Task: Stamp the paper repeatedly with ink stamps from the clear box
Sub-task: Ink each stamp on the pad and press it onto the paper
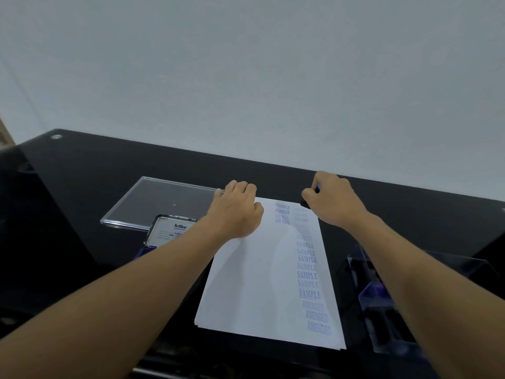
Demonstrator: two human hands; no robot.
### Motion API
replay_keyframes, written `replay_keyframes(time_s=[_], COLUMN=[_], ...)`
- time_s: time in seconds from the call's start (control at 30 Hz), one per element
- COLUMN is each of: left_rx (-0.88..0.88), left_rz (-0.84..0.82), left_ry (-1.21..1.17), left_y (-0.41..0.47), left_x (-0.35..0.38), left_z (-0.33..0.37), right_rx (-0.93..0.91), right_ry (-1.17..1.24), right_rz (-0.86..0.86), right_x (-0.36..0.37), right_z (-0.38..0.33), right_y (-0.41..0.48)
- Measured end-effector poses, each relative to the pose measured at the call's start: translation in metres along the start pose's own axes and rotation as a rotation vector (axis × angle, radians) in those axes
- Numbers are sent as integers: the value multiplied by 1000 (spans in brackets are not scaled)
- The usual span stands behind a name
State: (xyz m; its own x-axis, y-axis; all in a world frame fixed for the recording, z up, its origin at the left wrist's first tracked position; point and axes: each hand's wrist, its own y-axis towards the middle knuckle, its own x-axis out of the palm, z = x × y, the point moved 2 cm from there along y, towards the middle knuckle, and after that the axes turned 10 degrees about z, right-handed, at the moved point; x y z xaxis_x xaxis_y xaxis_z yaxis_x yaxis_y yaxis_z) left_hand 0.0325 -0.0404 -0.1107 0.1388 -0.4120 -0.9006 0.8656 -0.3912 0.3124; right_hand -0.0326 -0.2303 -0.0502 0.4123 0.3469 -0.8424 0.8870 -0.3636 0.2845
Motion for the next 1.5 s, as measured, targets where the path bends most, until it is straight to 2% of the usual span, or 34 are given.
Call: replay_keyframes(time_s=[0.43,0.93,1.17,1.3,1.5], left_rx=[22,164,218,245,273], left_rz=[-3,18,-109,-176,-210], left_ry=[-63,-209,-282,-297,-217], left_y=[-14,-70,-100,-115,-131], left_x=[-19,-41,-17,4,25], left_z=[25,140,186,199,203], right_rx=[18,137,203,254,208], right_ry=[-5,-103,-130,-142,-331], right_rz=[-2,10,-68,-46,-116], right_x=[-30,-125,-135,-129,-123], right_z=[9,81,111,117,114], right_y=[-22,-105,-140,-157,-173])
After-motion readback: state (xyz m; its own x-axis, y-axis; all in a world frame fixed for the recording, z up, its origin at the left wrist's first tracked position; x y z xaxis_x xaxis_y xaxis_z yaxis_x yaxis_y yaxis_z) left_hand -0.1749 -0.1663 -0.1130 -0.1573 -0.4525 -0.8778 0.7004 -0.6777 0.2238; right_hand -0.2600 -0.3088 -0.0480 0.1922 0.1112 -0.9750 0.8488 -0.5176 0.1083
